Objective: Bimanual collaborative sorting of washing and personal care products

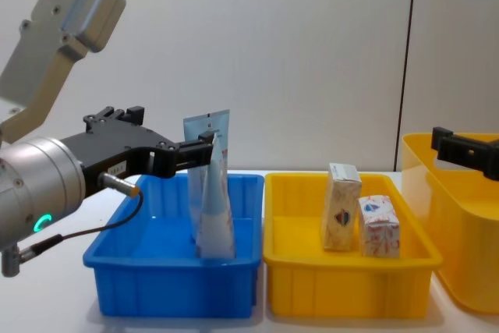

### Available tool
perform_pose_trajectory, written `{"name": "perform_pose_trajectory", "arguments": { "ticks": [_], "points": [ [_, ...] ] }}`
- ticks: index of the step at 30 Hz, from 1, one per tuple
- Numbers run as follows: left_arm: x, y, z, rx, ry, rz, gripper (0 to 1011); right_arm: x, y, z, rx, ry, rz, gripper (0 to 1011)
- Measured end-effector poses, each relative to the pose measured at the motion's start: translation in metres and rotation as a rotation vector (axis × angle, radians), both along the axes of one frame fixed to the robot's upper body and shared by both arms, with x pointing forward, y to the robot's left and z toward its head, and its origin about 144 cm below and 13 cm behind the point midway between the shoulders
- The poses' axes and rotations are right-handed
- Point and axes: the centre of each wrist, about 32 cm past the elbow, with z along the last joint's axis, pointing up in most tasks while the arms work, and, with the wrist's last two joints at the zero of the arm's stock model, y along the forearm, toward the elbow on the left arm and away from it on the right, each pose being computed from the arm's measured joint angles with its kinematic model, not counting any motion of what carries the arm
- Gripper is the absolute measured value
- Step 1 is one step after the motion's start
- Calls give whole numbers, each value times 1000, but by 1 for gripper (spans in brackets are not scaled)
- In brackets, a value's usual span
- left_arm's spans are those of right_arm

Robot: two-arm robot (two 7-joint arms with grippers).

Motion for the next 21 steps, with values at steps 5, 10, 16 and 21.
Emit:
{"name": "perform_pose_trajectory", "arguments": {
  "ticks": [5,10,16,21],
  "points": [
    [0,0,0,0,0,0,1001,0,0,0,0,0,0,1003],
    [0,0,0,0,0,0,1001,0,0,0,0,0,0,1003],
    [0,0,0,0,0,0,1001,0,0,0,0,0,0,1003],
    [0,0,0,0,0,0,1002,0,0,0,0,0,0,1003]
  ]
}}
